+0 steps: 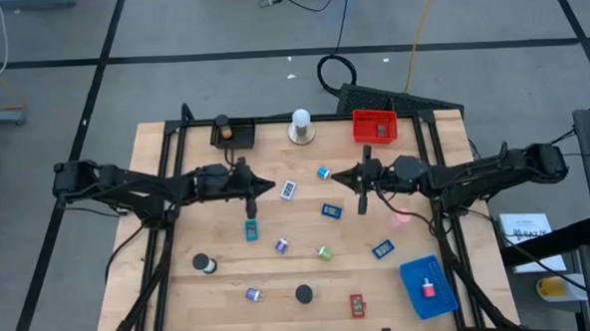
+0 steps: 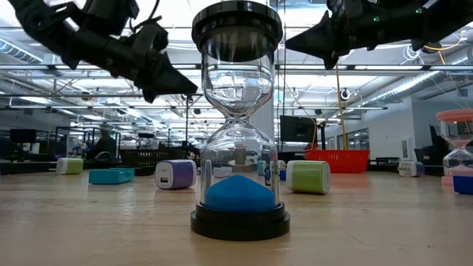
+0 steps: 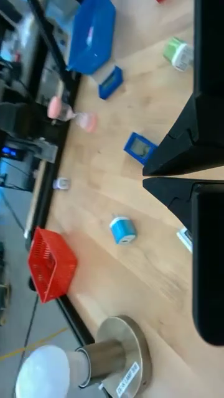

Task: Pick & Place Office items
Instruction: Put the black digital timer into the red bin

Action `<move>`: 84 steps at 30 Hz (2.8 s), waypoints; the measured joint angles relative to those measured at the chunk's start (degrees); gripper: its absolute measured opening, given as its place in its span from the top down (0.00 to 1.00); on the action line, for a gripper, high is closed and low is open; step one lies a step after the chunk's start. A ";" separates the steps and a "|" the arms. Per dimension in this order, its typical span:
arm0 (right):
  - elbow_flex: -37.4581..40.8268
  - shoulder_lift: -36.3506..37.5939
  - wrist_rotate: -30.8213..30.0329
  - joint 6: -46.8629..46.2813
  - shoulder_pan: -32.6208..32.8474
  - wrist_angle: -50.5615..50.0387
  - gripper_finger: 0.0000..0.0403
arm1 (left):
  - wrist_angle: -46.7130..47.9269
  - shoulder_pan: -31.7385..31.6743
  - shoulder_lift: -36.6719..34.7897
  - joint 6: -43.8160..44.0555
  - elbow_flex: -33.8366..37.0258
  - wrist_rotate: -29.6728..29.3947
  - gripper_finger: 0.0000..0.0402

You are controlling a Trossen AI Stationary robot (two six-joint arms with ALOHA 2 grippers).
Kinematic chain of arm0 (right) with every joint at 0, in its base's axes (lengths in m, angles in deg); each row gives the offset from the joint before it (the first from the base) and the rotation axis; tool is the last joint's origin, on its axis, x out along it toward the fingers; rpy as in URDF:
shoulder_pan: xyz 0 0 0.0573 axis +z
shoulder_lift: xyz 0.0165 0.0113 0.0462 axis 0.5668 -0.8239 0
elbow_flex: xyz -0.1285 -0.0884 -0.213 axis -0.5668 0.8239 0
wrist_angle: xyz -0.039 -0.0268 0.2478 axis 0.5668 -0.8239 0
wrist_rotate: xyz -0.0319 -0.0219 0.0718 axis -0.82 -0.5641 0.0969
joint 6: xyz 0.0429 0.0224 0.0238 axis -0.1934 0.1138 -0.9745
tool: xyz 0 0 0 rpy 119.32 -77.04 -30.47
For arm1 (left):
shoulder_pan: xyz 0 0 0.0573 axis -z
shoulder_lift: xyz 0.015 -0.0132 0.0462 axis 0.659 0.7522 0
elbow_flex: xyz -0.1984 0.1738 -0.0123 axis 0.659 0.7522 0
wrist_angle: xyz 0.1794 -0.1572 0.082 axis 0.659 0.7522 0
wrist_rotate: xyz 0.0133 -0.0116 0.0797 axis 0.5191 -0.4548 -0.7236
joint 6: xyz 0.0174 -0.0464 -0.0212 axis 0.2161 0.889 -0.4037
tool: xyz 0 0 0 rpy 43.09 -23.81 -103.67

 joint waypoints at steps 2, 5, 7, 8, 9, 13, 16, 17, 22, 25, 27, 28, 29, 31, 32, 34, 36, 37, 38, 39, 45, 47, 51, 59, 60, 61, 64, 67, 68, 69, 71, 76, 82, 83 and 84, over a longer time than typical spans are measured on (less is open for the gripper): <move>0.00 -0.02 0.00 0.00 0.02 -0.01 0.99 | 4.49 0.41 0.00 -0.14 -2.21 -1.02 0.95; 0.00 -0.01 0.00 0.00 0.02 -0.02 0.98 | 12.38 0.98 0.00 -0.02 -5.54 -2.09 0.95; 0.00 -0.02 0.00 0.00 0.02 -0.02 0.98 | 17.53 1.48 0.00 -0.03 -7.88 -2.91 0.95; 0.00 -0.02 0.00 0.00 0.02 0.00 0.98 | 20.27 1.79 0.00 0.01 -9.07 -3.42 0.95; 0.00 -0.02 0.00 0.02 0.02 -0.02 0.99 | 23.01 2.19 0.00 0.16 -10.25 -3.97 0.95; 0.00 -0.02 0.00 0.02 0.03 -0.02 0.99 | 31.98 4.42 0.00 1.13 -14.35 -7.55 0.95; 0.00 -0.02 0.00 0.02 0.05 -0.02 0.98 | 35.07 5.91 0.00 2.99 -16.04 -9.15 0.95; 0.00 0.00 0.00 0.02 0.05 -0.02 0.98 | 35.50 6.40 0.00 3.45 -16.22 -9.27 0.95; 0.00 -0.01 0.16 0.02 0.05 -0.02 0.98 | 36.59 8.39 0.00 5.75 -16.23 -11.05 0.95; 0.00 -0.02 0.18 0.02 0.05 -0.02 0.98 | 36.84 9.28 0.00 7.12 -16.23 -11.69 0.95; 0.00 -0.02 0.18 0.02 0.05 -0.02 0.98 | 36.87 9.67 0.00 7.94 -16.23 -11.99 0.95; 0.00 0.00 0.18 0.02 0.05 -0.02 0.98 | 37.30 9.87 0.00 8.32 -16.32 -12.01 0.95; 0.00 -0.02 0.18 0.02 0.05 -0.02 0.98 | 38.89 10.04 0.00 8.84 -16.78 -12.03 0.95; 0.00 -0.01 0.18 0.02 0.05 -0.02 0.98 | 43.42 10.09 0.00 9.57 -18.62 -12.06 0.95; 0.00 -0.02 0.18 0.02 0.05 -0.02 0.98 | 45.69 10.09 0.00 10.03 -19.79 -12.08 0.95; 0.00 -0.02 0.18 0.02 0.05 -0.02 0.99 | 49.20 10.09 0.00 10.51 -21.83 -12.50 0.95; 0.00 -0.02 0.18 0.02 0.05 -0.02 0.99 | 51.70 10.20 0.00 10.51 -23.64 -12.76 0.95; 0.00 -0.02 0.18 0.02 0.05 -0.02 0.99 | 52.36 10.33 0.01 10.44 -24.50 -12.82 0.95; 0.00 -0.02 0.18 0.02 0.05 -0.02 0.99 | 52.70 10.41 0.00 10.21 -25.28 -12.79 0.95; 0.00 -0.02 0.18 0.02 0.05 -0.04 0.99 | 53.05 10.46 0.00 10.01 -25.91 -12.71 0.95; -0.02 -0.01 0.20 0.02 0.05 -0.02 0.98 | 54.60 11.94 0.60 10.46 -26.73 -12.29 0.95; -0.02 0.00 0.20 0.02 0.07 -0.07 0.98 | 54.72 12.41 0.82 11.00 -26.73 -12.28 0.95; -0.02 0.00 0.20 0.02 0.07 -0.07 0.98 | 55.16 12.38 1.62 11.29 -26.73 -12.55 0.95; -0.02 -0.01 0.20 0.01 0.07 -0.46 0.99 | 54.71 13.03 5.46 13.95 -26.97 -8.33 0.95; -0.02 0.00 0.20 0.01 0.07 -0.54 0.99 | 54.69 13.04 6.38 13.91 -26.92 -7.81 0.95; -0.02 -0.01 0.20 0.01 0.07 -0.73 0.99 | 54.40 13.04 7.15 13.90 -27.00 -7.13 0.95; -0.02 0.00 0.20 0.01 0.07 -1.20 0.99 | 56.86 13.28 8.88 15.06 -27.53 -5.59 0.95; 0.00 -0.02 0.20 0.02 0.07 -1.36 0.98 | 57.17 13.80 9.18 16.20 -28.04 -5.57 0.95; -0.02 0.00 0.20 0.02 0.07 -1.43 0.98 | 57.50 13.85 9.03 17.03 -28.04 -5.59 0.95; -0.02 0.00 0.20 0.02 0.07 -1.49 0.98 | 57.22 13.85 9.02 18.01 -28.06 -5.56 0.95; -0.02 -0.02 0.20 0.02 0.07 -1.47 0.98 | 57.49 13.85 9.18 19.51 -28.08 -5.39 0.95; -0.02 0.00 0.20 0.02 0.07 -1.38 0.98 | 61.13 13.76 9.09 18.15 -28.08 -5.13 0.86; -0.02 0.00 0.20 0.01 0.07 -1.36 0.98 | 68.20 10.09 8.23 17.79 -28.08 -4.59 0.63; -0.02 0.00 0.20 0.00 0.07 -1.36 0.98 | 69.46 9.04 8.15 17.04 -28.08 -3.92 0.60; -0.02 0.00 0.20 0.02 0.07 -1.36 0.98 | 71.31 7.90 8.17 15.88 -28.08 -3.21 0.56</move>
